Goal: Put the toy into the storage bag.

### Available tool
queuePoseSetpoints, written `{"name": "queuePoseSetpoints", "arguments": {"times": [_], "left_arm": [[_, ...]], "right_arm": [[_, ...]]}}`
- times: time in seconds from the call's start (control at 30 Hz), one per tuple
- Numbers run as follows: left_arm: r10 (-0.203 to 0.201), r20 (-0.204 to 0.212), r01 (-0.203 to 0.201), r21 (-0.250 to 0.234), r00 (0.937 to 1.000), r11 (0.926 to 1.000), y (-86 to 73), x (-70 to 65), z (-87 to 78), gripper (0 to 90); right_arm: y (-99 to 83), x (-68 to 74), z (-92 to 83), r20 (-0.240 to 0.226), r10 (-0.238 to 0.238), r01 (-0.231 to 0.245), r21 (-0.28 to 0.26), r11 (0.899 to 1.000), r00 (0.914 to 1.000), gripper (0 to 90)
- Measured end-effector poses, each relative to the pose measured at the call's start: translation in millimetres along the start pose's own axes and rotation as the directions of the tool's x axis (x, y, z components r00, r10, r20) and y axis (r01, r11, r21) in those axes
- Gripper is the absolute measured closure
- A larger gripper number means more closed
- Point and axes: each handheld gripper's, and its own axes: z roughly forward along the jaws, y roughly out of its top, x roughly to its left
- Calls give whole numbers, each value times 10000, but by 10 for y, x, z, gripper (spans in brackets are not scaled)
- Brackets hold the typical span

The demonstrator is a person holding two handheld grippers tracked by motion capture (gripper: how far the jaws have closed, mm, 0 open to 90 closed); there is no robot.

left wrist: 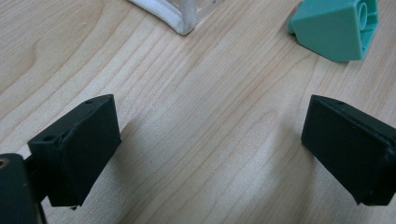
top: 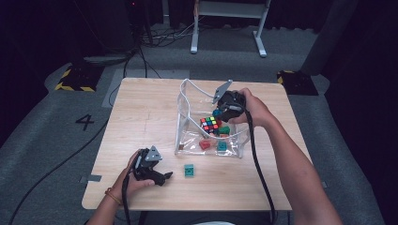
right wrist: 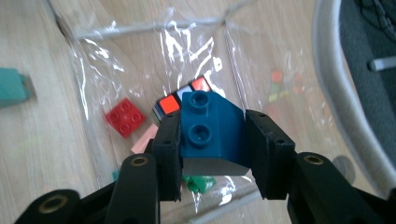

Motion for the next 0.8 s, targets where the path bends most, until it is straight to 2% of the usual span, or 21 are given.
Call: {"name": "queuePoseSetpoints", "arguments": {"times": [0.03, 0.17, 0.27, 0.43, 0.6, 0.7, 0.8], "left_arm": [[0, 4, 0, -4, 10000, 10000, 0, 0, 0, 46], [0, 1, 0, 5, 10000, 10000, 0, 0, 0, 46], [4, -1, -4, 15, 10000, 10000, 1, 0, -2, 46], [1, -2, -1, 17, 10000, 10000, 0, 0, -1, 46], [12, -35, -12, 12, 10000, 10000, 0, 1, -2, 46], [2, -18, -2, 17, 10000, 10000, 0, 0, -2, 46], [9, -40, -9, 13, 10000, 10000, 0, 1, -2, 46]], "right_arm": [[-12, -19, 14, -20, -57, 57, 10, 10000, 10000, 591], [-75, -78, 36, -54, 274, -273, 260, 9993, 9996, 591], [-116, -108, 37, -36, 350, -348, 369, 9987, 9994, 590], [-217, -166, 15, 145, 416, -429, 1005, 9940, 9990, 590], [-344, -210, -39, 196, 751, -771, 1464, 9862, 9970, 590], [-424, -239, -70, 236, 886, -911, 1484, 9847, 9958, 589], [-501, -262, -108, 285, 1074, -1102, 1277, 9857, 9938, 589]]}}
